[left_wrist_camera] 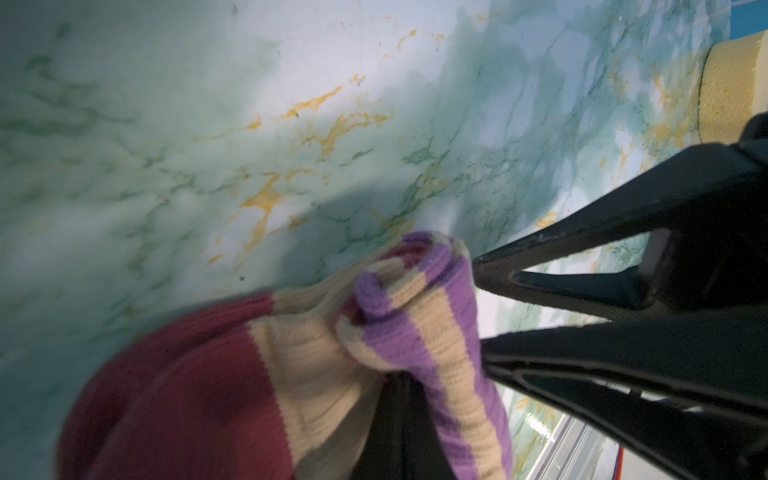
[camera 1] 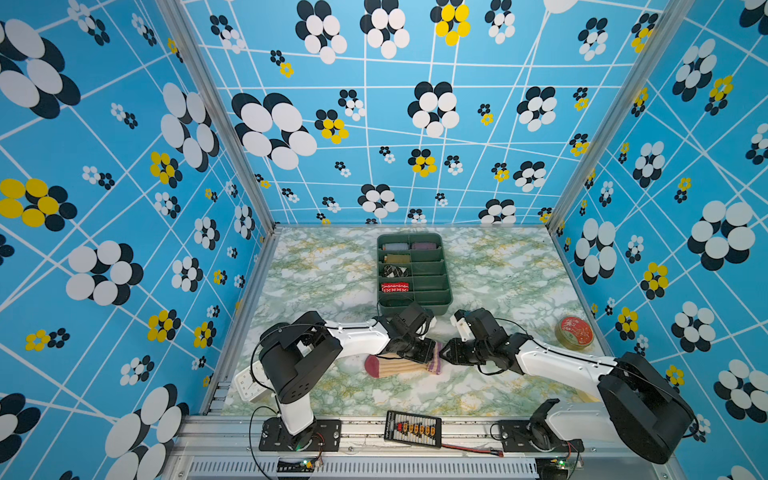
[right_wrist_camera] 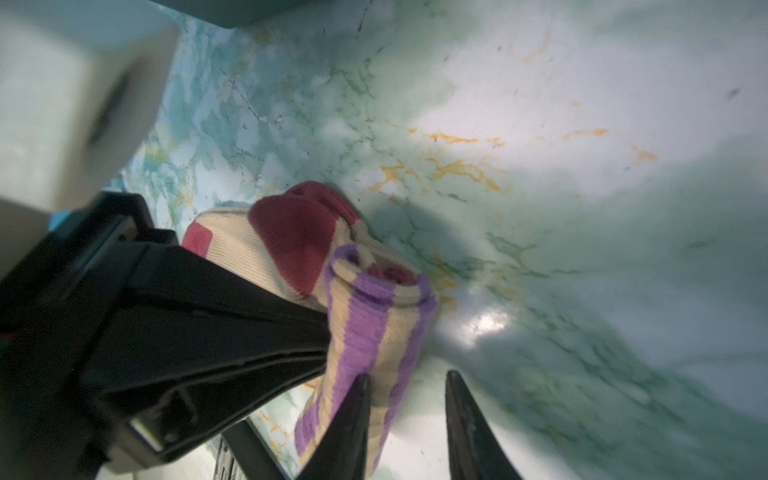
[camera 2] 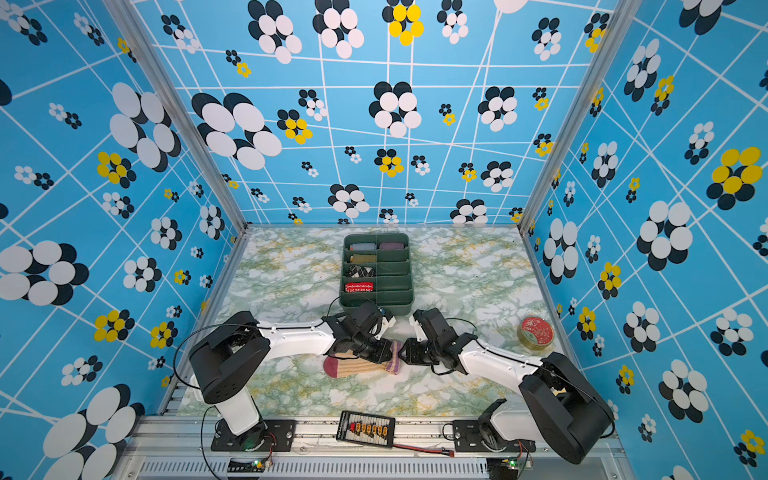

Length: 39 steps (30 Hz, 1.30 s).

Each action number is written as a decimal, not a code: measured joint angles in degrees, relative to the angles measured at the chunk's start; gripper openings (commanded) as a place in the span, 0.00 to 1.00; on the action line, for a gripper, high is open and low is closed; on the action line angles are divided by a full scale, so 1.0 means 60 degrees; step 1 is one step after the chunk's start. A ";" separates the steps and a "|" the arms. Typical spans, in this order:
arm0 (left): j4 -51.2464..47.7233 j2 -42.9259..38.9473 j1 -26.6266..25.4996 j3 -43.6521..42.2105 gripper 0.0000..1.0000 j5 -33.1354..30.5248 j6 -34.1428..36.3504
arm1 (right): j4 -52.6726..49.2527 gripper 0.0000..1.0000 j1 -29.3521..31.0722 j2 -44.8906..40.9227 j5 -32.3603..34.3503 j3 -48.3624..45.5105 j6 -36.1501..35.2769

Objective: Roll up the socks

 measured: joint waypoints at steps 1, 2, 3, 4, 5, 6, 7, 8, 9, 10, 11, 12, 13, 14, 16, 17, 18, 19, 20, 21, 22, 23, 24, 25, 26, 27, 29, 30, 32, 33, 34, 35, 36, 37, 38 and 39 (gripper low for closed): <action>-0.0025 0.0000 0.0000 0.0000 0.02 0.0000 0.0000 | 0.0160 0.33 0.0000 0.0055 -0.0076 -0.0025 0.0033; -0.0047 0.0000 0.0011 0.0000 0.03 0.0000 0.0000 | 0.0288 0.34 0.0000 0.0120 -0.0171 -0.0044 0.0069; -0.0058 0.0000 0.0025 0.0000 0.02 0.0004 -0.0004 | 0.0444 0.34 -0.0007 0.0200 -0.0270 -0.0055 0.0109; -0.0058 0.0004 0.0055 0.0000 0.03 0.0011 -0.0029 | 0.0627 0.35 -0.0007 0.0291 -0.0372 -0.0062 0.0157; -0.0062 0.0004 0.0076 -0.0004 0.03 0.0033 -0.0029 | 0.0798 0.35 -0.0007 0.0372 -0.0463 -0.0073 0.0211; -0.0058 0.0018 0.0113 -0.0004 0.02 0.0069 -0.0040 | 0.0980 0.35 -0.0007 0.0470 -0.0561 -0.0084 0.0248; -0.0055 0.0044 0.0142 -0.0004 0.03 0.0113 -0.0069 | 0.1133 0.35 -0.0007 0.0565 -0.0645 -0.0095 0.0262; -0.0047 0.0066 0.0175 -0.0004 0.03 0.0157 -0.0084 | 0.1260 0.35 -0.0007 0.0641 -0.0714 -0.0098 0.0284; -0.0044 0.0069 0.0200 -0.0015 0.03 0.0197 -0.0109 | 0.1381 0.35 -0.0007 0.0718 -0.0776 -0.0102 0.0299; -0.0044 0.0073 0.0233 -0.0022 0.03 0.0226 -0.0138 | 0.1472 0.35 -0.0007 0.0787 -0.0823 -0.0102 0.0321; -0.0044 0.0084 0.0251 -0.0022 0.02 0.0262 -0.0146 | 0.1548 0.35 -0.0007 0.0834 -0.0860 -0.0106 0.0331; -0.0025 0.0095 0.0273 -0.0033 0.02 0.0291 -0.0208 | 0.1625 0.35 -0.0007 0.0889 -0.0892 -0.0109 0.0357; 0.0022 0.0102 0.0291 -0.0062 0.03 0.0324 -0.0233 | 0.1683 0.33 -0.0004 0.0943 -0.0925 -0.0109 0.0368; 0.0062 0.0102 0.0310 -0.0091 0.03 0.0353 -0.0280 | 0.1752 0.31 -0.0004 0.0998 -0.0962 -0.0109 0.0397; 0.0153 0.0113 0.0357 -0.0142 0.02 0.0419 -0.0350 | 0.1920 0.22 0.0011 0.1096 -0.1035 -0.0109 0.0448; 0.0168 0.0120 0.0372 -0.0149 0.03 0.0448 -0.0368 | 0.1982 0.17 0.0018 0.1129 -0.1049 -0.0109 0.0444; 0.0171 0.0124 0.0382 -0.0149 0.03 0.0470 -0.0397 | 0.2058 0.14 0.0022 0.1166 -0.1067 -0.0109 0.0481; 0.0171 0.0127 0.0397 -0.0153 0.03 0.0474 -0.0448 | 0.2113 0.11 0.0022 0.1195 -0.1067 -0.0109 0.0503; 0.0171 0.0127 0.0415 -0.0153 0.03 0.0481 -0.0470 | 0.2157 0.10 0.0022 0.1209 -0.1067 -0.0109 0.0495; 0.0171 0.0127 0.0433 -0.0153 0.03 0.0499 -0.0499 | 0.2189 0.07 0.0025 0.1220 -0.1064 -0.0109 0.0510; 0.0171 0.0127 0.0441 -0.0153 0.03 0.0514 -0.0521 | 0.2200 0.05 0.0029 0.1228 -0.1056 -0.0109 0.0510; 0.0171 0.0127 0.0441 -0.0153 0.03 0.0510 -0.0532 | 0.2200 0.04 0.0036 0.1228 -0.1038 -0.0109 0.0499; 0.0171 0.0127 0.0441 -0.0153 0.03 0.0510 -0.0535 | 0.2193 0.03 0.0051 0.1217 -0.1005 -0.0109 0.0495; 0.0171 0.0127 0.0444 -0.0153 0.04 0.0514 -0.0535 | 0.2171 0.02 0.0069 0.1198 -0.0969 -0.0106 0.0488; 0.0171 0.0127 0.0444 -0.0157 0.04 0.0510 -0.0535 | 0.2127 0.02 0.0091 0.1169 -0.0911 -0.0102 0.0459; 0.0171 0.0127 0.0452 -0.0157 0.04 0.0514 -0.0532 | 0.2062 0.01 0.0131 0.1133 -0.0812 -0.0087 0.0437; 0.0171 0.0127 0.0474 -0.0164 0.05 0.0550 -0.0525 | 0.1843 0.01 0.0215 0.1042 -0.0612 -0.0029 0.0357; 0.0171 0.0127 0.0488 -0.0164 0.05 0.0576 -0.0506 | 0.1712 0.01 0.0259 0.0991 -0.0510 0.0011 0.0295; 0.0171 0.0117 0.0514 -0.0182 0.05 0.0612 -0.0448 | 0.1450 0.01 0.0331 0.0907 -0.0335 0.0091 0.0208; 0.0171 0.0091 0.0550 -0.0208 0.05 0.0616 -0.0415 | 0.1293 0.01 0.0372 0.0860 -0.0244 0.0135 0.0182; 0.0157 0.0047 0.0568 -0.0226 0.05 0.0619 -0.0357 | 0.1188 0.01 0.0401 0.0827 -0.0189 0.0168 0.0157; 0.0149 -0.0015 0.0594 -0.0255 0.05 0.0612 -0.0324 | 0.1067 0.00 0.0430 0.0809 -0.0138 0.0204 0.0127; 0.0109 -0.0106 0.0637 -0.0284 0.05 0.0612 -0.0273 | 0.0962 0.00 0.0452 0.0801 -0.0113 0.0237 0.0091; 0.0073 -0.0229 0.0707 -0.0313 0.05 0.0608 -0.0229 | 0.0871 0.00 0.0481 0.0801 -0.0073 0.0266 0.0058; 0.0022 -0.0357 0.0769 -0.0324 0.05 0.0594 -0.0197 | 0.0787 0.00 0.0499 0.0801 -0.0036 0.0291 0.0025; -0.0033 -0.0488 0.0823 -0.0324 0.05 0.0576 -0.0171 | 0.0754 0.00 0.0510 0.0801 -0.0015 0.0310 -0.0011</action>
